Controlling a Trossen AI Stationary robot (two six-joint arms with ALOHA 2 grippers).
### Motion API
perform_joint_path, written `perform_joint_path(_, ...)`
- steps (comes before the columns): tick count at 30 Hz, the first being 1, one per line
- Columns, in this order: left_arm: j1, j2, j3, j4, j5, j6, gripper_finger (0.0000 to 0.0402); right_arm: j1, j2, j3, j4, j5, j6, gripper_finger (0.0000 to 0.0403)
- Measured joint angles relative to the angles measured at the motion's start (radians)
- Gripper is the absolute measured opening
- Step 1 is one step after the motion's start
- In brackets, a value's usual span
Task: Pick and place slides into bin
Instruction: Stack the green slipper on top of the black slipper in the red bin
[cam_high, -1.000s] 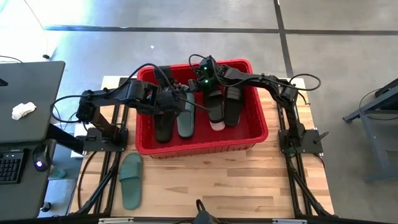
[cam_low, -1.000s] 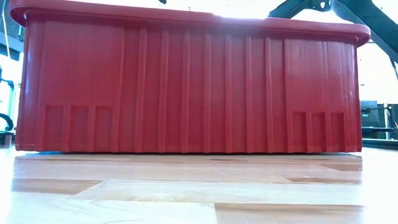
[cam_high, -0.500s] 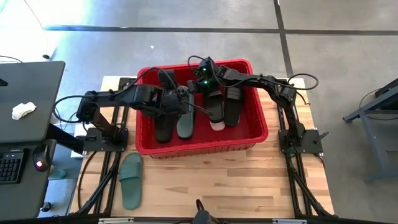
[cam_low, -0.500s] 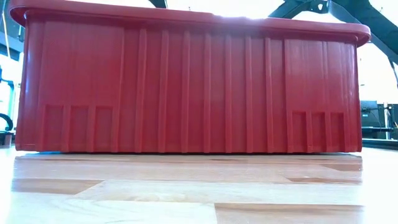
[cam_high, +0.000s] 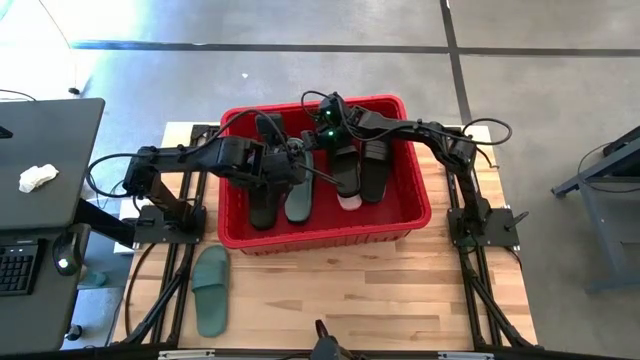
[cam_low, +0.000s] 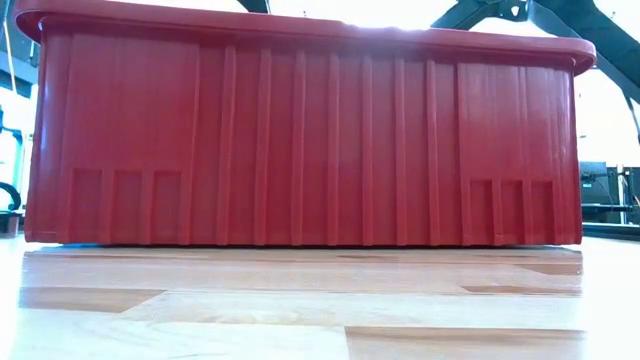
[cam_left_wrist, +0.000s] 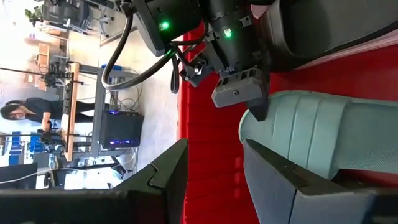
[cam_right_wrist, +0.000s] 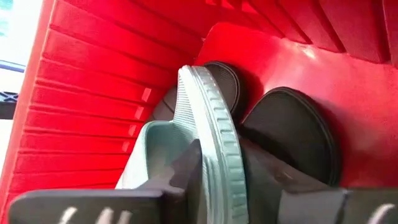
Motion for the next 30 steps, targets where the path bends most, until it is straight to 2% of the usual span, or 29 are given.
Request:
perform_joint_path(13,0.0,0.0,0.0,-0.004,-0.001,0.0,0.0138,0.0,0.0,0.0,0.023,0.02,-0.024,0.0192)
perform_joint_path(30,0.0,0.0,0.0,-0.01,-0.002,0.001,0.0138,-0.041,0.0,0.0,0.037,0.003,-0.034,0.0202)
